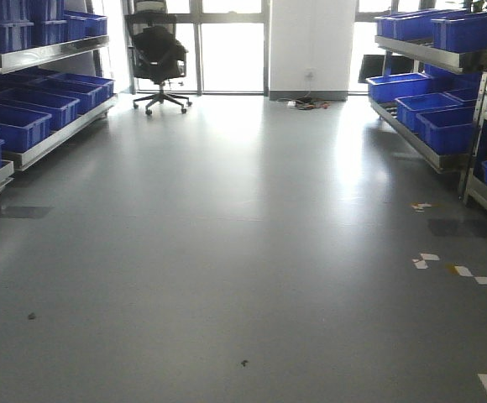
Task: Pick red cube and place on left shelf
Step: 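Drive the base away from the table holding the red cube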
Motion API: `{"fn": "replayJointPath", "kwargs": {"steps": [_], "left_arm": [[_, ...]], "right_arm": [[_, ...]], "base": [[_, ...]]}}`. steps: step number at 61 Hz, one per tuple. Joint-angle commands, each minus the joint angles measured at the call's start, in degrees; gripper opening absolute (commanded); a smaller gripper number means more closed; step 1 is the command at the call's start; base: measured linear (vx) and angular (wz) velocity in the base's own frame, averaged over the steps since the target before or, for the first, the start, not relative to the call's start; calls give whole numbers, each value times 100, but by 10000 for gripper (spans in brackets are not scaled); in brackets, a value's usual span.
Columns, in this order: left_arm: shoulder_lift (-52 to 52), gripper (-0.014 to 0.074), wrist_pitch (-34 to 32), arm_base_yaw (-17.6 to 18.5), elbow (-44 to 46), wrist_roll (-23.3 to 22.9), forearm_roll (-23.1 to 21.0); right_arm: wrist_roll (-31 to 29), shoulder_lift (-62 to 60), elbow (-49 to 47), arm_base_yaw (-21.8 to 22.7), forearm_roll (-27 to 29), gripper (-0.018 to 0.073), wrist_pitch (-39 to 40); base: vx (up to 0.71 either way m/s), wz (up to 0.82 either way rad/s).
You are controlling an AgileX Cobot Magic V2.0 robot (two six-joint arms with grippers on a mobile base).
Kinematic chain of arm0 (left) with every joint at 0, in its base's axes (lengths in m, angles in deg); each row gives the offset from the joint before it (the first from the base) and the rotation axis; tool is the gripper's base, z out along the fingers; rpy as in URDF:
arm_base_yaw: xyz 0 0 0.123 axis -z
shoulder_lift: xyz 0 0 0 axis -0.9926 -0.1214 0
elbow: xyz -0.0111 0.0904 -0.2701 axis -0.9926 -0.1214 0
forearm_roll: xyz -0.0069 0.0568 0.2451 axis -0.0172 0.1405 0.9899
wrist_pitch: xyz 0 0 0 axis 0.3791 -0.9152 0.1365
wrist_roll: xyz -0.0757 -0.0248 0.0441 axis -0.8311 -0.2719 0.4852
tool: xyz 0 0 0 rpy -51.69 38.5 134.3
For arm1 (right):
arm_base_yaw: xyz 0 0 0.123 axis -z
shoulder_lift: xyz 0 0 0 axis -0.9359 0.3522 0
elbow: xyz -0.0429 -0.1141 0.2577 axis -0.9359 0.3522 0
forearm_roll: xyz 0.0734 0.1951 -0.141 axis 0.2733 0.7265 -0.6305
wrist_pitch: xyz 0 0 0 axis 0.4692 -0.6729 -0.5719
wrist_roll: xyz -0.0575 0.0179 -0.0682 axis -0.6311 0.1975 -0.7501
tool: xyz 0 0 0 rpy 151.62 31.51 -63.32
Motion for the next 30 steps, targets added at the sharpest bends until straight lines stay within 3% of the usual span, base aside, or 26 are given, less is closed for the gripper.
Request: {"fn": "replayJointPath", "kwargs": {"steps": [1,30], "left_arm": [[-46,106,-480,34,-126,11,-22],[-46,106,-480,34,-126,11,-22]], "right_arm": [[-10,-5,-163,6,-41,65,477],[-10,-5,-163,6,-41,65,477]], "base": [[12,48],[27,13]]}}
